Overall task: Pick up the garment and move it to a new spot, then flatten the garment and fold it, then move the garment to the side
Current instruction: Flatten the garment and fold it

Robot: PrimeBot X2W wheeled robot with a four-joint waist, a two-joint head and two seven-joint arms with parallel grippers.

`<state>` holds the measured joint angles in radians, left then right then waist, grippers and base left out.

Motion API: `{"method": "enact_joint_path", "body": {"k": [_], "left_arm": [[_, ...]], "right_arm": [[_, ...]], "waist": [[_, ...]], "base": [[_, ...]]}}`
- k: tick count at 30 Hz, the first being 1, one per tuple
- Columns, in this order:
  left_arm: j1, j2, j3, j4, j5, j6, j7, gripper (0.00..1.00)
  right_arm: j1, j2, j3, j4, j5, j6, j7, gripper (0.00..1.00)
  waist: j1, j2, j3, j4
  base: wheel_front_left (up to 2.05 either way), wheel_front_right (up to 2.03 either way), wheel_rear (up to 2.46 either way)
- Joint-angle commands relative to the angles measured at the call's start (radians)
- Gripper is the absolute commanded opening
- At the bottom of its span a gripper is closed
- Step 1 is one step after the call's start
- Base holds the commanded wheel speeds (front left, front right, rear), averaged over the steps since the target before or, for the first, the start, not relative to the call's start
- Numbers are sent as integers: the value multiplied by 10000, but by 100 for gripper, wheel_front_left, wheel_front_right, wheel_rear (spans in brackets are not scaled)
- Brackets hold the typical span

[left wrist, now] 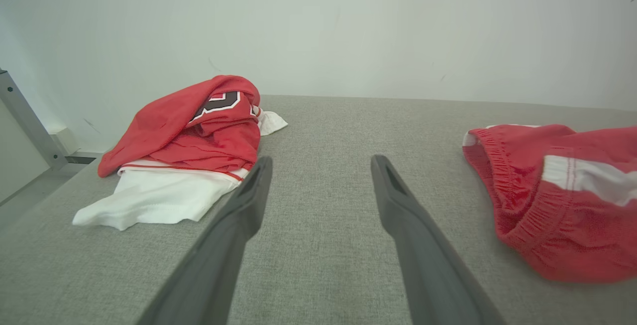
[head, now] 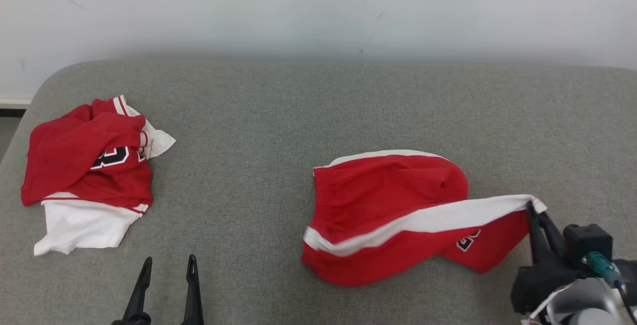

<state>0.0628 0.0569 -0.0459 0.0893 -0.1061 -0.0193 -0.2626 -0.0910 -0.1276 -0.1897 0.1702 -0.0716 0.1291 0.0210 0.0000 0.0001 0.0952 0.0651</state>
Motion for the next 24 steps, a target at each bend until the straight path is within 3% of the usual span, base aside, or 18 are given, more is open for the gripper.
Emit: {"method": "enact_joint_path", "body": {"k": [1, 5, 9, 10, 11, 14, 24], "left_arm": [[14, -12, 41, 54, -5, -44, -33, 100], [86, -35, 76, 147, -35, -73, -33, 100], [101, -47, 17, 193, -38, -148, -33, 100], [84, -51, -7, 222, -41, -174, -33, 100], [65, -54, -33, 248, -31, -206, -33, 100], [36, -57, -118, 300, -8, -214, -33, 100], [252, -66, -82, 336, -143, -232, -33, 100]], "right_arm": [[265, -175, -70, -300, -120, 32, 67, 0], [948, -338, -741, -1325, -131, 22, 500, 0], [1430, -164, -1071, -1547, 156, 22, 1135, 0], [1536, -64, -1128, -1488, 258, 23, 1357, 7], [1646, 35, -1162, -1408, 385, 23, 1625, 100], [1890, 312, -1321, -1296, 697, 23, 2433, 100], [2405, 757, -2134, -1812, 720, 23, 2955, 100]], "waist": [[0, -1, -48, 14], [0, -1, -124, -22], [0, -1, -149, -70], [0, -1, -160, -69], [0, -1, -179, -59], [0, -1, -228, -7], [0, -1, -452, -52]], "base": [[0, 0, 0], [0, 0, 0], [0, 0, 0], [0, 0, 0], [0, 0, 0], [0, 0, 0], [0, 0, 0]]}}
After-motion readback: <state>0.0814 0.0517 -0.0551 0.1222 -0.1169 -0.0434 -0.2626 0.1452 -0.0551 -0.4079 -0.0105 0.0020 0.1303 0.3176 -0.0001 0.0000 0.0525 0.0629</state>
